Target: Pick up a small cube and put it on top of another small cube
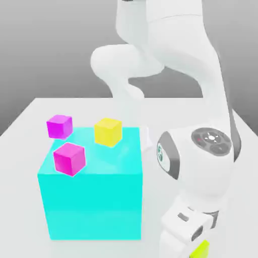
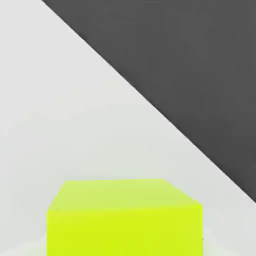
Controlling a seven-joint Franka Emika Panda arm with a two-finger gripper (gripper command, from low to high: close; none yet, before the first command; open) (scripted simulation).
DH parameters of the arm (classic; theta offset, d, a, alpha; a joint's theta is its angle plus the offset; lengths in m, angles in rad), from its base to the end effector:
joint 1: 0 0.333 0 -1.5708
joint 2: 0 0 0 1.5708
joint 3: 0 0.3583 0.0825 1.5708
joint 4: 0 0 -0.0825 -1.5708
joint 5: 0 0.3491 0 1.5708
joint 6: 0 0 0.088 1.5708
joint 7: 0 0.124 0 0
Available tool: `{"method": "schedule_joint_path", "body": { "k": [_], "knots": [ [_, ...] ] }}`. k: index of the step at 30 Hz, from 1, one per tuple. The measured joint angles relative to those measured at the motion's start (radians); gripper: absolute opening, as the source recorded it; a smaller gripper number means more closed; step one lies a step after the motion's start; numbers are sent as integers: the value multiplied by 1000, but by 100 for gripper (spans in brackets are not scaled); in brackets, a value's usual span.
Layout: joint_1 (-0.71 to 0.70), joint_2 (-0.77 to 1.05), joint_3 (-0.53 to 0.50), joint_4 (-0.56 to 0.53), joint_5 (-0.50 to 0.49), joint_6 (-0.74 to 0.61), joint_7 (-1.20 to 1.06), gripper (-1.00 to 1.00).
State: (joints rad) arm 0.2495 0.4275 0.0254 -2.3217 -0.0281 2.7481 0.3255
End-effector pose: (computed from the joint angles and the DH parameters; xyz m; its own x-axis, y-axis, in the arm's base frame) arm 0.5014 0.1425 0.2098 0.9996 -0.0269 -0.0007 -0.0269 -0.9996 0.0005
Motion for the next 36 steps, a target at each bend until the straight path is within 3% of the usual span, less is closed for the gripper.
{"method": "schedule_joint_path", "body": {
  "k": [4, 10, 23, 33, 36],
  "knots": [
    [-14, -87, -4, 18, 10, -121, -2, -100],
    [-113, -280, -107, 40, 78, -375, 103, -100],
    [-434, -738, -278, 23, 109, -891, 438, -100],
    [-626, -1102, -197, -303, -51, -810, 720, -100],
    [-654, -1110, -187, -395, -76, -712, 751, -100]
  ]
}}
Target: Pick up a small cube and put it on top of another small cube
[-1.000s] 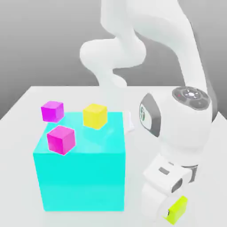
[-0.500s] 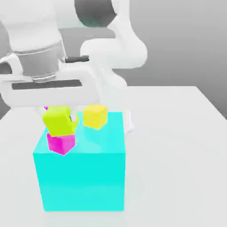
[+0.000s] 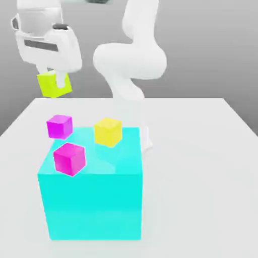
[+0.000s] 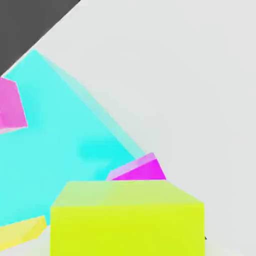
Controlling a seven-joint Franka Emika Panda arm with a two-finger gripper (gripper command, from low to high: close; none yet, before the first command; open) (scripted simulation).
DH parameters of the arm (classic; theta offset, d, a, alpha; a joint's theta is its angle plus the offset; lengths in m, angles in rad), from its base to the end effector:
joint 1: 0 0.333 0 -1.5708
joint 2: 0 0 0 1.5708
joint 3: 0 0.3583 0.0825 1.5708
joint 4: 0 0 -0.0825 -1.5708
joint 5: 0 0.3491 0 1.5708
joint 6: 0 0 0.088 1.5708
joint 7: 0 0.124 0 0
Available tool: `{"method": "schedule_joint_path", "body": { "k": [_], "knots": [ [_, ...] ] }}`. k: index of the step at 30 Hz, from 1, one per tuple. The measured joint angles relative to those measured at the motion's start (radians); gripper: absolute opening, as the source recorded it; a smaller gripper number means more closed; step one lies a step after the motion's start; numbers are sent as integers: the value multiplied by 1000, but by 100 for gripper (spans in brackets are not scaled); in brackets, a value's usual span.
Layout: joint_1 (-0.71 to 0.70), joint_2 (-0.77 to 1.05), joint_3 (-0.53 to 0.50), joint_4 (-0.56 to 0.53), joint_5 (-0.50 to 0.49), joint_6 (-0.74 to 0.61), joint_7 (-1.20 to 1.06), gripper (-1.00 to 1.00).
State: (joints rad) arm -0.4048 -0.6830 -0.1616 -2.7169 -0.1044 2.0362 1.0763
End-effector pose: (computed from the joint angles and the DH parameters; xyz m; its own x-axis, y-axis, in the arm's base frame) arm 0.2283 -0.1569 0.4542 0.0111 -0.9999 -0.0082 -0.9999 -0.0111 -0.0027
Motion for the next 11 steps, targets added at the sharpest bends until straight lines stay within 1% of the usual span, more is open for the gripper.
{"method": "schedule_joint_path", "body": {
  "k": [2, 3, 9, 11],
  "knots": [
    [-7, 26, -3, -56, -6, 84, 2, -100],
    [-9, 35, -4, -72, -7, 108, 2, 100],
    [-11, 39, -4, -80, -11, 120, 3, 100],
    [-11, 22, 1, -52, -10, 75, 4, 100]
  ]
}}
